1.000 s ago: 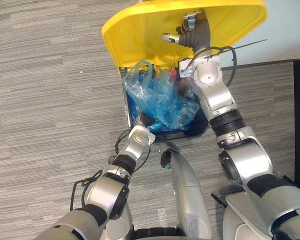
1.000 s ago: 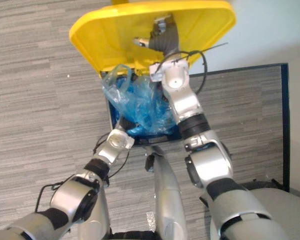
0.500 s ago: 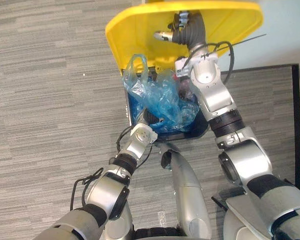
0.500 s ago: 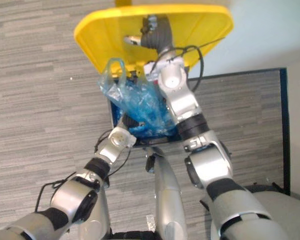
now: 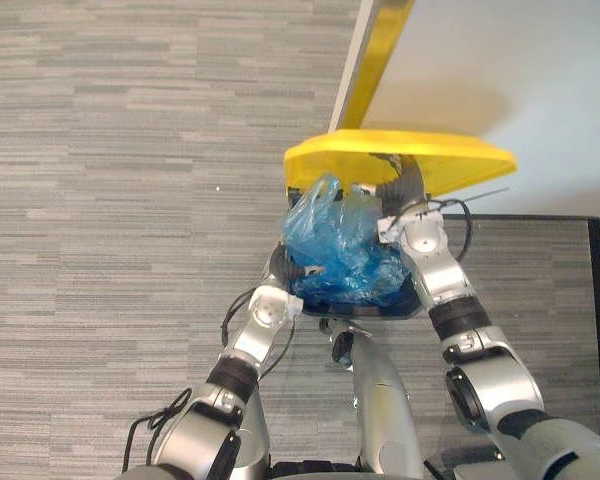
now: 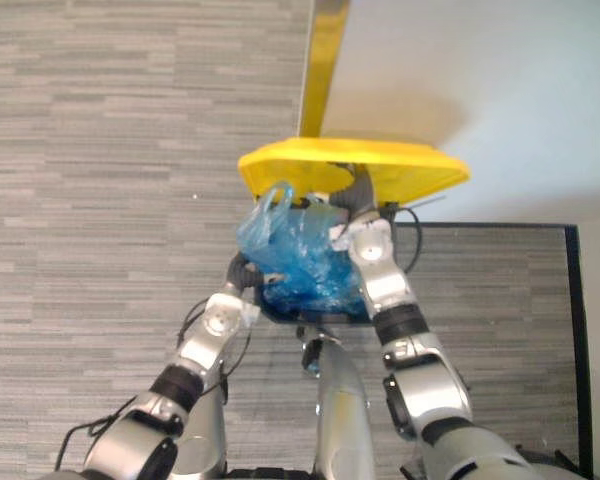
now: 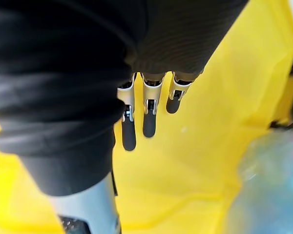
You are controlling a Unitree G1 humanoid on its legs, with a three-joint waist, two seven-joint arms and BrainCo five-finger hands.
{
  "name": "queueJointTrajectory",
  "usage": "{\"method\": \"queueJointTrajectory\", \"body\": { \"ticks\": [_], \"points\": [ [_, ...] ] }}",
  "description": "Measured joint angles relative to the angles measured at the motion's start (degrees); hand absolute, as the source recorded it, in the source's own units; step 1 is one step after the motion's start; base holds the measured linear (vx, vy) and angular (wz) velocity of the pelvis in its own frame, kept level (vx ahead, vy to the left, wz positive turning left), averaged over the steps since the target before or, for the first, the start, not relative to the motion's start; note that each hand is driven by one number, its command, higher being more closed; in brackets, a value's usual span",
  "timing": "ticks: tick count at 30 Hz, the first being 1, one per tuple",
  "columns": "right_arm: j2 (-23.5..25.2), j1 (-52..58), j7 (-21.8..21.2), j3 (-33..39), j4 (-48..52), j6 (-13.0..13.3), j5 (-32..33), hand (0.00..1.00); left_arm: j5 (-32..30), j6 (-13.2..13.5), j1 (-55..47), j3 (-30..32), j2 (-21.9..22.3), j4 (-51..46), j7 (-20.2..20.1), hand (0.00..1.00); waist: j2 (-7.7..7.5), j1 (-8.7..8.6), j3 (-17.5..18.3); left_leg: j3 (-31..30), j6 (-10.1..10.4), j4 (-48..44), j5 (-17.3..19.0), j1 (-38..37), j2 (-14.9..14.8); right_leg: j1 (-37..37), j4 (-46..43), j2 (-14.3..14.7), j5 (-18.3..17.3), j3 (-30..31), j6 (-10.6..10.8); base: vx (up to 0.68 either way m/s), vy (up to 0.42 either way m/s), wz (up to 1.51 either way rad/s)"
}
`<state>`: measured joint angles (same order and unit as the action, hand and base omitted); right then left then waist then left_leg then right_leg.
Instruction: Gather rubbish on tea table into small bin, then transfer packed bag to large trash can.
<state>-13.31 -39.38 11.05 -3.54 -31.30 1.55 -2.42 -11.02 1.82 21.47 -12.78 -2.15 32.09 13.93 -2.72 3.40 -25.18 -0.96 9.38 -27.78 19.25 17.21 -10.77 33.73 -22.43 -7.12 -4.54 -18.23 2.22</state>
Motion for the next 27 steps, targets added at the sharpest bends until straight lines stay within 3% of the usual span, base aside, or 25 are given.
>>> {"method": "queueJointTrajectory", "body": {
  "ticks": [6, 9, 11, 16, 20, 21, 22, 23, 24, 25, 26, 27],
  "points": [
    [-0.28, 6.59, -1.24, 1.15, -2.48, -0.14, -0.41, 0.0, 3.92, 0.39, -8.48, 4.43, -2.67, -0.08, -1.72, 0.0, 0.57, 0.37, 2.64, -0.02, -0.44, 4.03, -1.23, -3.95, 0.31, -2.02, -0.24, -0.06, -1.13, 0.2, 0.39, 0.05, -0.027, 0.02],
    [-0.34, 9.77, -1.84, 1.35, -3.57, -0.33, -0.61, 0.0, 9.63, 0.8, -13.83, 9.78, -3.14, 0.49, -3.47, 0.0, 0.87, 0.43, 3.12, -0.07, -0.46, 6.56, -2.04, -7.22, 0.28, -3.94, -0.42, 0.16, -1.82, 0.22, 0.79, 0.07, -0.032, -0.02],
    [-0.28, 12.54, -2.4, 1.69, -3.47, -0.36, -2.07, 0.0, 14.87, 1.64, -16.38, 15.28, -2.68, 5.21, -4.67, 0.0, 1.18, 0.46, 5.19, 0.23, -0.5, 7.17, -2.07, -7.78, 0.22, -3.99, -0.41, 0.36, -1.98, 0.42, 0.66, 0.05, -0.016, -0.08],
    [1.12, 17.14, -4.24, 2.36, -3.45, -0.5, -2.7, 0.0, 17.25, 0.2, -19.3, 21.83, -2.23, 16.93, -5.31, 0.0, 1.21, 0.76, 5.84, 2.74, -0.37, 7.49, -1.87, -13.38, 0.45, -8.04, 0.0, 0.92, -1.8, 2.41, 0.75, 0.0, 0.022, -0.23],
    [5.75, 23.8, -5.4, 2.19, -3.12, -0.1, -3.87, 0.0, 17.24, -0.56, -19.88, 25.44, -0.36, 20.42, -5.27, 0.0, 0.36, 0.42, 6.48, 5.13, -0.33, 6.86, -1.89, -15.69, 2.16, -9.6, 1.4, -0.02, 0.35, 4.67, 3.89, -0.1, 0.055, -0.26],
    [6.96, 25.61, -5.75, 2.19, -3.1, -0.08, -3.87, 0.0, 17.24, -0.76, -19.94, 25.81, -0.38, 20.47, -5.26, 0.0, 0.34, 0.25, 6.89, 5.17, -0.71, 7.23, -2.36, -15.99, 2.27, -10.7, 4.38, 0.16, 1.57, 4.32, 6.65, -0.13, 0.045, -0.3],
    [8.21, 27.74, -6.04, 2.21, -3.04, -0.04, -3.87, 0.0, 17.24, -0.85, -20.03, 26.8, 0.43, 20.73, -5.32, 0.0, 1.47, 0.13, 7.78, 6.36, -1.02, 9.06, -4.09, -15.9, 0.23, -11.01, 4.1, -0.01, -0.3, 2.6, 8.85, -0.16, 0.037, -0.36],
    [9.35, 29.58, -6.18, 2.25, -3.5, 0.17, -3.87, 0.0, 17.22, -1.03, -19.94, 27.64, 0.82, 20.85, -5.43, 0.0, 1.55, 0.1, 7.89, 7.5, -0.15, 10.15, -5.39, -16.14, 0.22, -6.64, -9.66, -1.17, -1.62, 4.58, 1.99, -0.15, 0.004, -0.25],
    [10.54, 32.77, -6.6, 3.16, -4.82, 0.25, -3.93, 0.0, 17.22, -1.27, -20.0, 28.54, 1.3, 21.72, -5.41, 0.0, 0.54, -0.45, 8.64, 7.61, -0.01, 10.93, -6.15, -17.56, 0.26, -5.1, -25.75, -2.53, -3.61, 7.77, 0.28, -0.13, -0.043, -0.12],
    [11.75, 35.59, -6.7, 4.4, -8.16, 0.27, -4.42, 0.0, 17.11, -1.59, -20.31, 29.59, 1.39, 21.78, -5.43, 0.0, 0.45, -0.51, 9.94, 7.34, 0.59, 12.12, -6.87, -18.37, 0.17, -6.3, -33.78, -3.07, -4.95, 10.55, 0.74, -0.07, -0.085, 0.04],
    [12.39, 36.98, -6.82, 5.51, -10.54, 0.28, -4.43, 0.0, 17.01, -1.63, -20.71, 30.05, 1.29, 22.04, -5.38, 0.0, -0.1, -0.5, 11.36, 7.22, 1.07, 12.77, -7.31, -18.28, 0.2, -7.91, -35.74, -3.55, -5.53, 11.84, 1.13, -0.02, -0.179, 0.09],
    [13.64, 38.88, -6.79, 9.0, -16.18, -0.03, -4.9, 0.0, 16.72, -1.72, -21.23, 31.76, 1.28, 22.35, -5.46, 0.0, -1.75, -0.43, 13.46, 6.87, 1.79, 13.06, -7.65, -17.95, 0.48, -13.29, -32.8, -4.3, -7.02, 14.48, 2.97, -0.03, -0.242, -0.03]
  ]
}}
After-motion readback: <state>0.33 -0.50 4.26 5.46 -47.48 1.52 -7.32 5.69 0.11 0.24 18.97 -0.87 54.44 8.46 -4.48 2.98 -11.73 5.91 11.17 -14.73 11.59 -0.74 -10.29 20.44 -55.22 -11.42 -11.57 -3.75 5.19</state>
